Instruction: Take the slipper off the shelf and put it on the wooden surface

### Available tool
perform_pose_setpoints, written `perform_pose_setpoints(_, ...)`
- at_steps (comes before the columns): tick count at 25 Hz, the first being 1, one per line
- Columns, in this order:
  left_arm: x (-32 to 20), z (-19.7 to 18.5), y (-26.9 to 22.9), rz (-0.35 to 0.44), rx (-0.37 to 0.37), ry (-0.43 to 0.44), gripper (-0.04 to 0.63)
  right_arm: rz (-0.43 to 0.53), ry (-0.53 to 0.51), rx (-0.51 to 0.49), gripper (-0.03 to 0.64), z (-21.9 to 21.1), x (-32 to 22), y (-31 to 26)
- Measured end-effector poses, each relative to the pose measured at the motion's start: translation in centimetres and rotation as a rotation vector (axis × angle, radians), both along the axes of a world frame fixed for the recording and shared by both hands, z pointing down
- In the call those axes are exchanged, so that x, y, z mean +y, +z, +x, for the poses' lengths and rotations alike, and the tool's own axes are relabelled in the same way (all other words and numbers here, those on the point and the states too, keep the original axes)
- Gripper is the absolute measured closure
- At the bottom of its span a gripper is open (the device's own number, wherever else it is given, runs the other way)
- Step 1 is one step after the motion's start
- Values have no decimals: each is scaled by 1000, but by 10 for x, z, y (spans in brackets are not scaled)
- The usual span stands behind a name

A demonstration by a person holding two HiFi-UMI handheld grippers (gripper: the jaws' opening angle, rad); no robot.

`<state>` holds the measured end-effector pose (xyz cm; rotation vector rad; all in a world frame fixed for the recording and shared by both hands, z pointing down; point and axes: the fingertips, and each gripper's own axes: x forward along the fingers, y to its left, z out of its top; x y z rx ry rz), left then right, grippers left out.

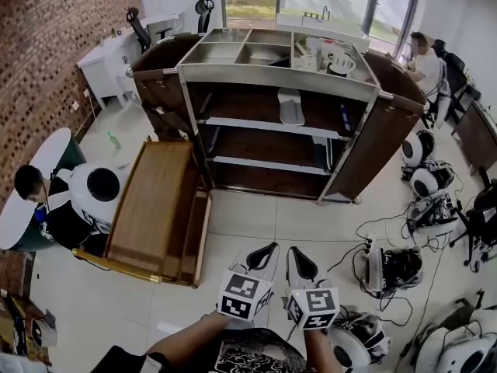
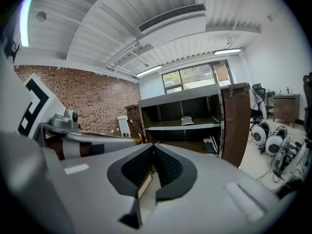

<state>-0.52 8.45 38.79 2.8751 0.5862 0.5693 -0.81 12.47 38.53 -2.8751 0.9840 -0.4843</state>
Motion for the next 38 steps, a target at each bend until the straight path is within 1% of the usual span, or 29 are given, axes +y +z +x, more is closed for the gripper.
perform_pose_setpoints(4, -24, 34, -6, -16, 27, -5, 590, -20, 4, 16, 615, 31, -25, -7)
perform_pose_setpoints(10, -48, 70, -9, -12, 48, -16, 590, -43, 8, 12, 615, 62, -53, -8)
perform_pose_setpoints(17, -58, 89, -11, -18, 63, -28, 589, -61, -5, 31, 615, 83, -73, -13)
perform_pose_setpoints(21, -65, 104, -11, -13, 73, -41, 589, -57, -7, 41, 615, 102, -77, -12)
perform_pose_setpoints(25, -68, 127, -11, -5, 83, -46, 589, -44, -6, 47, 615, 126, -79, -10)
perform_pose_setpoints(30, -74, 171, -12, 8, 98, -56, 589, -18, -22, 54, 612, 171, -88, -8)
perform_pose_setpoints(38, -87, 262, -11, 12, 102, -107, 589, -12, -67, 63, 609, 265, -98, -9)
